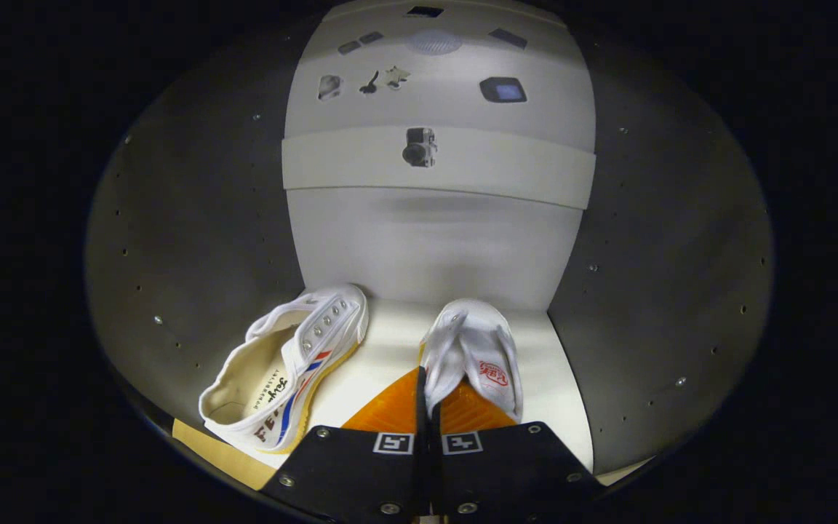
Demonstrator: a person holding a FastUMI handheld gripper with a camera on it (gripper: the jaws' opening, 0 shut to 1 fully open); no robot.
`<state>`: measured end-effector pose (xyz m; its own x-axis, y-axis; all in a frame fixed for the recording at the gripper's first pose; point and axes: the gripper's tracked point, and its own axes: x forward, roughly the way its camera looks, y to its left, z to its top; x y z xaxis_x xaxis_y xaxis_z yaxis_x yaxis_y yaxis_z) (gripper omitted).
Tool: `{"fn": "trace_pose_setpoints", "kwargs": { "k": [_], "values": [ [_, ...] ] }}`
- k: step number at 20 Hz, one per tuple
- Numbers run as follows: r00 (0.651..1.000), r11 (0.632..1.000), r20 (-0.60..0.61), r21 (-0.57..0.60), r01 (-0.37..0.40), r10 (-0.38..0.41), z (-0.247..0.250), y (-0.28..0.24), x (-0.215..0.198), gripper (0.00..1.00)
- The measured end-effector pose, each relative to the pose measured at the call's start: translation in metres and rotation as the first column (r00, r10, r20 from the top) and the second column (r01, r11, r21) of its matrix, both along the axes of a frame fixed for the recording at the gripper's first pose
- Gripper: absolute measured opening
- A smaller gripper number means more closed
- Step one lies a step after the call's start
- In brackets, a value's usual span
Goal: Open the shoe cabinet door, grab the shoes and put them into the shoe cabinet, then close the shoe cabinet door.
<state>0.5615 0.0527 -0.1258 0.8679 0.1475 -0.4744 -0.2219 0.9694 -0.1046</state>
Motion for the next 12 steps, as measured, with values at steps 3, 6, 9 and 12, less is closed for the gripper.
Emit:
{"fn": "trace_pose_setpoints", "kwargs": {
  "k": [3, 6, 9, 12],
  "values": [
    [0.999, 1.0, -0.036, 0.014, -0.008, 0.009, -0.013, 0.011, 0.003, 0.02],
    [1.0, 1.0, -0.021, 0.026, 0.005, -0.004, -0.011, 0.011, -0.003, 0.08],
    [1.0, 0.999, -0.017, 0.052, 0.008, -0.007, -0.008, 0.012, -0.015, 0.12],
    [1.0, 0.998, -0.003, 0.056, 0.014, -0.014, 0.0, 0.01, -0.035, 0.13]
  ]
}}
